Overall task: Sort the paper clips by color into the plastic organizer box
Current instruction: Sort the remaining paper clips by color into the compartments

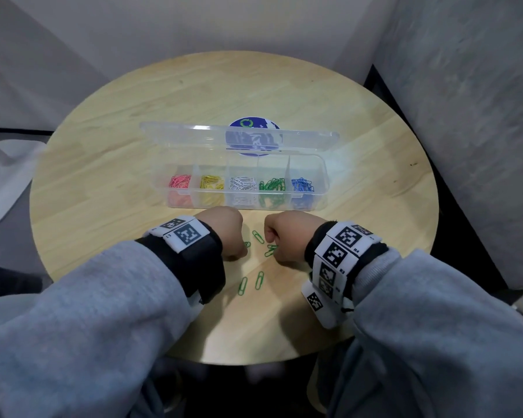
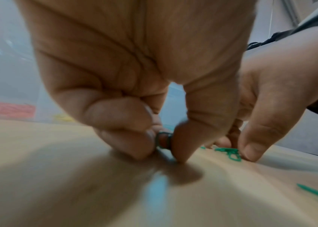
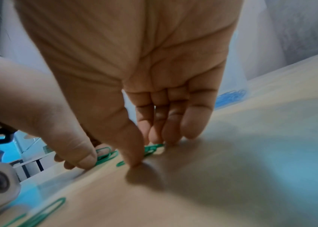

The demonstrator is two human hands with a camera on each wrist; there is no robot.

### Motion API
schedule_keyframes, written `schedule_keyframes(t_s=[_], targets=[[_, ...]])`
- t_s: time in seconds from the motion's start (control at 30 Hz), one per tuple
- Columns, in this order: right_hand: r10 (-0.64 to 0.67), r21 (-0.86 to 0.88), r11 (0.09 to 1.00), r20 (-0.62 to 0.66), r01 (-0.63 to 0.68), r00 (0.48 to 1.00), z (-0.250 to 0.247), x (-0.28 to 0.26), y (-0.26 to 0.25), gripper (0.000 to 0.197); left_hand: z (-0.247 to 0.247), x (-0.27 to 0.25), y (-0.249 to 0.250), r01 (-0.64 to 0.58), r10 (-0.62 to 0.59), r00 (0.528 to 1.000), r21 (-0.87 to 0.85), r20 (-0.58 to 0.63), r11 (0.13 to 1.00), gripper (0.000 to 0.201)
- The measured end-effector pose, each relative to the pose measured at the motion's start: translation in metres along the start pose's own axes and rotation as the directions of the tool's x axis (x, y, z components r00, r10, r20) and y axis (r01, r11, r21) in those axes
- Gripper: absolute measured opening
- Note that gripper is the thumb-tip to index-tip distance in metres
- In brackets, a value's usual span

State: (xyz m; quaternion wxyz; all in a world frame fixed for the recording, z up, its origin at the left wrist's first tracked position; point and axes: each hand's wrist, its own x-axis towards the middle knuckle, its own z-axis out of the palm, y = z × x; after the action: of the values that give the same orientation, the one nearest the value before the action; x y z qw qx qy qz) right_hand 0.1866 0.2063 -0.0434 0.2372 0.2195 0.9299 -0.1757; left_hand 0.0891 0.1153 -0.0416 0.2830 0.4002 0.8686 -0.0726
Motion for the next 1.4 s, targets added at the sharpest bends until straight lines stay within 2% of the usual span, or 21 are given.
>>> schedule_keyframes(t_s=[0.13,0.23,0.33,0.4,0.47,0.53,0.6,0.67,0.7,0.73,0.8,0.9,0.97,1.0,1.1,1.13,1.17,1.2,1.27,1.33,1.4], targets=[[-0.009,0.000,1.000,0.000,0.009,1.000,0.001,0.002,-0.002,0.016,0.000,-0.002,-0.003,-0.017,0.017,1.000,-0.003,-0.018,1.000,0.020],[-0.007,-0.020,1.000,0.010,0.008,1.000,0.001,0.000,-0.004,0.021,-0.002,-0.004,-0.003,-0.033,0.032,0.999,-0.023,-0.018,0.999,0.020],[-0.029,-0.083,0.996,0.037,0.032,0.999,0.000,-0.003,-0.005,0.020,-0.007,-0.006,-0.010,-0.032,0.034,0.999,-0.190,0.010,0.981,0.005],[-0.034,-0.127,0.991,0.063,0.042,0.997,0.001,-0.004,-0.007,0.017,-0.009,-0.006,-0.015,-0.041,0.055,0.998,-0.330,0.035,0.943,0.018],[-0.035,-0.165,0.985,0.090,0.050,0.995,0.002,-0.003,-0.009,0.018,-0.013,-0.006,-0.021,-0.056,0.086,0.995,-0.461,0.044,0.886,0.026],[-0.040,-0.162,0.985,0.101,0.056,0.994,0.002,-0.003,-0.008,0.018,-0.018,-0.006,-0.027,-0.071,0.128,0.991,-0.616,0.049,0.784,0.027],[-0.049,-0.078,0.995,0.075,0.055,0.996,-0.002,-0.005,-0.003,0.008,-0.024,-0.007,-0.033,-0.056,0.151,0.987,-0.754,0.059,0.655,0.025],[-0.025,0.106,0.994,0.045,0.020,0.999,-0.009,-0.005,0.008,0.010,-0.029,-0.009,-0.039,-0.030,0.159,0.985,-0.840,0.067,0.541,0.025],[-0.004,0.284,0.959,0.045,-0.009,0.999,-0.013,-0.005,0.015,0.012,-0.031,-0.011,-0.042,-0.020,0.165,0.984,-0.868,0.072,0.496,0.028],[0.009,0.489,0.871,0.060,-0.037,0.998,-0.016,-0.005,0.021,0.015,-0.034,-0.012,-0.045,-0.011,0.173,0.982,-0.889,0.077,0.458,0.030],[0.002,0.789,0.611,0.081,-0.065,0.997,-0.021,-0.006,0.028,0.020,-0.037,-0.014,-0.050,-0.002,0.195,0.978,-0.924,0.079,0.383,0.035],[0.013,0.950,0.286,0.125,-0.124,0.992,-0.023,-0.007,0.028,0.027,-0.041,-0.016,-0.056,0.042,0.210,0.973,-0.965,0.098,0.258,0.037],[0.030,0.970,0.181,0.159,-0.161,0.987,-0.021,-0.006,0.024,0.031,-0.041,-0.018,-0.059,0.070,0.225,0.967,-0.973,0.120,0.218,0.034],[0.035,0.970,0.169,0.169,-0.173,0.985,-0.020,-0.005,0.021,0.032,-0.041,-0.020,-0.059,0.077,0.227,0.966,-0.973,0.127,0.217,0.029],[0.045,0.963,0.199,0.174,-0.179,0.984,-0.018,-0.001,0.009,0.031,-0.041,-0.024,-0.061,0.092,0.218,0.966,-0.972,0.139,0.215,0.012],[0.055,0.955,0.236,0.173,-0.181,0.983,-0.017,0.000,0.006,0.027,-0.040,-0.024,-0.061,0.097,0.210,0.967,-0.971,0.143,0.218,0.011],[0.072,0.927,0.334,0.151,-0.167,0.986,-0.016,0.002,0.002,0.023,-0.039,-0.023,-0.061,0.102,0.191,0.970,-0.966,0.149,0.237,0.017],[0.093,0.857,0.497,0.108,-0.140,0.990,-0.015,0.004,0.000,0.018,-0.038,-0.022,-0.061,0.107,0.156,0.975,-0.953,0.156,0.282,0.023],[0.124,0.566,0.818,-0.004,-0.100,0.992,-0.011,0.006,-0.003,0.019,-0.035,-0.022,-0.056,0.106,0.062,0.987,-0.893,0.148,0.437,0.027],[0.148,0.348,0.931,-0.079,-0.112,0.986,-0.007,0.004,-0.007,0.017,-0.032,-0.022,-0.049,0.102,-0.003,0.992,-0.795,0.125,0.597,0.027],[0.148,0.267,0.956,-0.077,-0.123,0.986,-0.003,0.003,-0.010,0.016,-0.030,-0.024,-0.041,0.103,-0.010,0.990,-0.667,0.142,0.738,0.025]])
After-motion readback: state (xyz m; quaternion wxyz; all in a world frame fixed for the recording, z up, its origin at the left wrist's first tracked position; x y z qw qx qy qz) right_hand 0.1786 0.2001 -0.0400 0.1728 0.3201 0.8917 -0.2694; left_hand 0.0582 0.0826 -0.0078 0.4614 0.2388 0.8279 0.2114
